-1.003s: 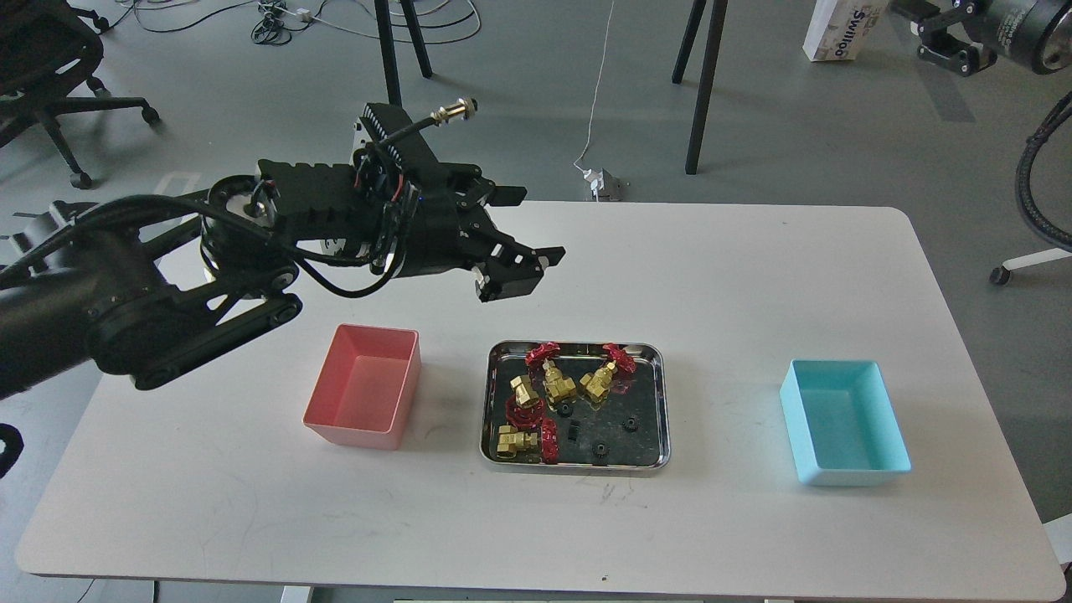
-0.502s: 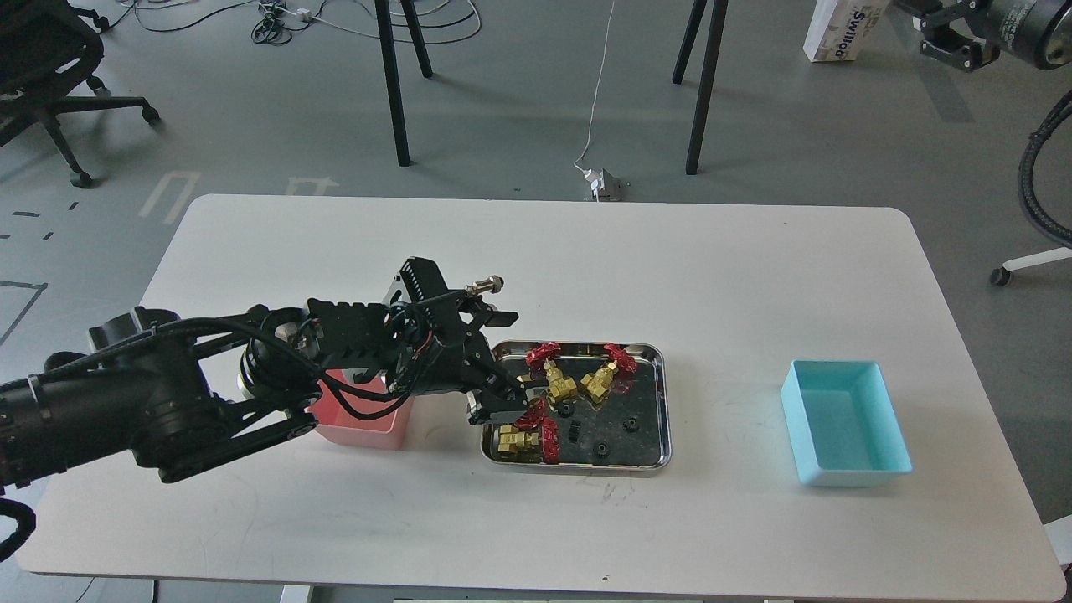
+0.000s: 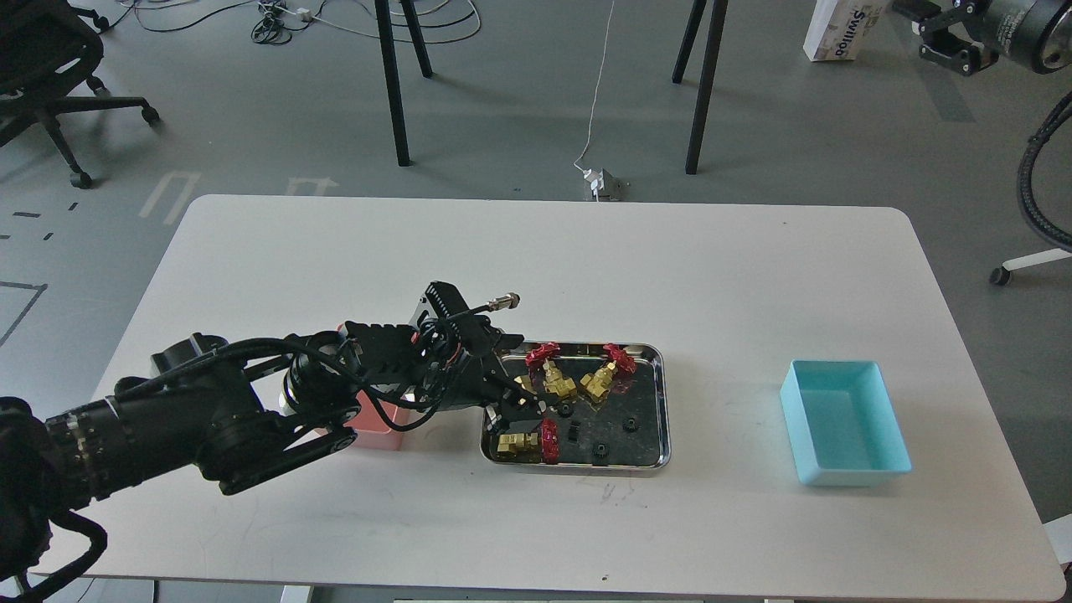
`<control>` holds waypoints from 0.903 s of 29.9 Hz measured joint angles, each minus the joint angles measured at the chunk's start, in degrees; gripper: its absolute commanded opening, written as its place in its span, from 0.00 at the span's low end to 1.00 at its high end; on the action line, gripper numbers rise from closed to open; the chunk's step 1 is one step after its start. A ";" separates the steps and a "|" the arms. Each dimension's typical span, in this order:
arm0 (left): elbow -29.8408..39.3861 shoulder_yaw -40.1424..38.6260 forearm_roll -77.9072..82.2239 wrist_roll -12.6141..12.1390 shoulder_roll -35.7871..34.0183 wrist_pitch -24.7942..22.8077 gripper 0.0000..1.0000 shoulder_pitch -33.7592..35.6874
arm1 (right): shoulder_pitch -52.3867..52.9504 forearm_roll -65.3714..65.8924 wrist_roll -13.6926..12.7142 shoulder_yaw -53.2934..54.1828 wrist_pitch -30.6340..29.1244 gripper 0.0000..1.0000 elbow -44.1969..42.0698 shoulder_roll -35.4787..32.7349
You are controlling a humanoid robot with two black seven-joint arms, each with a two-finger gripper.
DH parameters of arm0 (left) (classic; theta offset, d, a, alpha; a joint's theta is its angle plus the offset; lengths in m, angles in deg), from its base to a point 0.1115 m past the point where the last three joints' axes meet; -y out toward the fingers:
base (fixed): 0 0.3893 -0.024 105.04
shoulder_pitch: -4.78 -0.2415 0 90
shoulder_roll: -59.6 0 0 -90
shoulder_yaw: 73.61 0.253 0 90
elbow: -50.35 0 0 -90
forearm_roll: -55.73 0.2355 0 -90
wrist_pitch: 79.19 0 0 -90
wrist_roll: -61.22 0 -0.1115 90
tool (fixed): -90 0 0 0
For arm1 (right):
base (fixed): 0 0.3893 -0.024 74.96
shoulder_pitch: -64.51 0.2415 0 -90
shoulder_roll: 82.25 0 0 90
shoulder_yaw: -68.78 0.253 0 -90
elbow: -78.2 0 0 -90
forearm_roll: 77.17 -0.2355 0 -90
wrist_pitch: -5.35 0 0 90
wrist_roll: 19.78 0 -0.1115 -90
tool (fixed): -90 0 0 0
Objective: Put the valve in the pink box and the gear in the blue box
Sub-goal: 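Close the left gripper on the brass fitting and lift it, then carry the fitting over the pink box with the left gripper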
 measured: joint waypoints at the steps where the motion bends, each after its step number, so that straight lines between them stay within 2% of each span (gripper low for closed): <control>1: -1.02 0.00 -0.02 0.10 0.56 0.27 0.93 -0.25 | 0.00 0.05 0.00 0.00 0.03 0.99 0.00 0.00; 6: -4.24 0.16 -0.02 0.37 2.93 1.57 0.91 -1.16 | 0.00 0.17 0.00 0.00 0.03 0.99 -0.74 0.08; 9: -4.73 0.26 -0.05 0.40 3.55 1.65 0.84 -1.68 | -0.06 0.19 0.00 0.00 0.03 0.99 -1.16 0.09; 15: -4.81 0.44 0.11 0.44 3.72 1.50 0.60 -1.78 | -0.27 0.19 0.02 0.00 0.01 0.99 -1.37 0.10; 18: -4.80 0.58 0.28 0.46 3.60 0.80 0.53 -1.55 | -0.36 0.19 0.08 0.00 0.00 0.99 -1.93 0.16; 25: -4.70 0.61 0.39 0.08 3.49 -1.42 0.14 -1.55 | -0.49 0.20 0.09 0.00 0.00 0.99 -2.54 0.37; 26: -4.64 0.61 0.39 0.03 3.41 -1.97 0.10 -1.51 | -0.51 0.19 0.09 0.00 0.00 0.99 -2.76 0.43; 27: -4.56 0.55 0.40 0.01 3.30 -2.50 0.09 -1.36 | -0.52 0.20 0.11 -0.01 0.00 0.99 -3.10 0.50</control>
